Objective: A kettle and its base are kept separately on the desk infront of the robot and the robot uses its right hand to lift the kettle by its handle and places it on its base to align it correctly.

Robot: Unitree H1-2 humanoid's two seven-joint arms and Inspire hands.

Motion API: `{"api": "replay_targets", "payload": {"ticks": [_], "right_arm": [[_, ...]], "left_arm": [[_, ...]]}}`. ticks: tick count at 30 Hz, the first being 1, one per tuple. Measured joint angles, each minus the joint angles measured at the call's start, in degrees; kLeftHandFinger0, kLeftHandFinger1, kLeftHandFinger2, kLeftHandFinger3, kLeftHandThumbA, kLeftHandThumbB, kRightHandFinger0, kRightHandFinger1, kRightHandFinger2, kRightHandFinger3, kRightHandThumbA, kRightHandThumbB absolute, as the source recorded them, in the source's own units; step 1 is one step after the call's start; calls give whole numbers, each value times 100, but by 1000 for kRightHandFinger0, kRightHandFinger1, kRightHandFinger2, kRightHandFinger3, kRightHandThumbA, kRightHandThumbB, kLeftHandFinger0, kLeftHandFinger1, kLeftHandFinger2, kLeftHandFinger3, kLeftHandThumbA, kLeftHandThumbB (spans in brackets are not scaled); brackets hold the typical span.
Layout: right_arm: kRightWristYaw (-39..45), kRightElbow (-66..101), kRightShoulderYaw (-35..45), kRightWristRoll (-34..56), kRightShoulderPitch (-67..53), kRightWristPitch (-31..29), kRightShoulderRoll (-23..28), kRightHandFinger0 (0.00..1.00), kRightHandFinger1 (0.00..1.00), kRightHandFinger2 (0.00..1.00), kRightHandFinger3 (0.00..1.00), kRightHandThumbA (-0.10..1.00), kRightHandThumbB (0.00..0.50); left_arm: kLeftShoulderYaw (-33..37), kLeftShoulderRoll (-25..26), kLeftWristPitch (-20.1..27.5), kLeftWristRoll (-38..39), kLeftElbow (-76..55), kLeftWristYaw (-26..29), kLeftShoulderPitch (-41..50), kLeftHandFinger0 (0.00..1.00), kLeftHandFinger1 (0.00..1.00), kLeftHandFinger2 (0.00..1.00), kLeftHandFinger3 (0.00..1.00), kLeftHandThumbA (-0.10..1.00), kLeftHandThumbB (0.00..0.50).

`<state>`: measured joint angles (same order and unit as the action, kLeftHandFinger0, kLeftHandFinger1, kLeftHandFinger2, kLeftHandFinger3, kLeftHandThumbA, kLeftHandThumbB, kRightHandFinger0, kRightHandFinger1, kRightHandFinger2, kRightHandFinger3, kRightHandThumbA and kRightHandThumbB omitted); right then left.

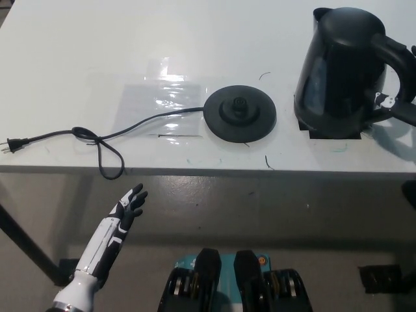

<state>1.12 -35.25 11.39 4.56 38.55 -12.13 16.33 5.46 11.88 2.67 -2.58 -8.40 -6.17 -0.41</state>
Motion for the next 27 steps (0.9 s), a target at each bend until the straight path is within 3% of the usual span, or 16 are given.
{"api": "replay_targets", "payload": {"ticks": [4,5,6,7,8,9,10,11,13,18,27], "right_arm": [[49,0,50,130,0,-14,-3,1000,1000,1000,1000,855,254],[52,0,74,158,0,-25,-7,1000,1000,1000,1000,797,304],[55,0,117,204,0,-45,-15,1000,1000,1000,1000,758,310],[34,1,199,251,1,-62,-42,417,339,392,565,392,166],[10,6,281,300,1,-76,-76,213,232,379,528,268,194],[-47,32,357,329,1,-84,-121,9,17,235,309,-83,177],[-161,93,451,327,1,-87,-204,2,3,270,345,-97,147],[-289,146,501,297,1,-88,-282,0,22,440,509,-100,114],[-529,236,579,216,1,-85,-426,0,161,664,736,-100,119],[-974,441,690,95,8,-73,-624,0,228,731,752,-100,129],[-1255,612,830,154,44,-5,-664,0,230,722,741,-100,146]], "left_arm": [[0,0,-6,4,-1,0,-8,1000,1000,1000,1000,1000,199],[0,0,-8,6,-1,0,-10,1000,1000,1000,1000,1000,199],[0,1,-10,7,-1,-1,-14,1000,1000,1000,1000,1000,199],[0,2,-11,7,-1,-1,-18,1000,1000,1000,1000,1000,196],[0,2,-12,8,-1,-1,-23,1000,1000,1000,1000,1000,195],[0,2,-12,7,-1,-1,-24,1000,1000,1000,1000,1000,196],[0,3,-12,7,0,-1,-24,1000,1000,1000,1000,1000,195],[1,0,-15,8,2,0,-26,1000,1000,1000,1000,1000,201],[4,1,-20,7,2,0,-31,1000,1000,1000,1000,1000,210],[0,18,-25,8,1,-1,-61,1000,1000,1000,1000,1000,198],[-9,25,-27,18,2,-2,-116,1000,1000,1000,1000,1000,174]]}}
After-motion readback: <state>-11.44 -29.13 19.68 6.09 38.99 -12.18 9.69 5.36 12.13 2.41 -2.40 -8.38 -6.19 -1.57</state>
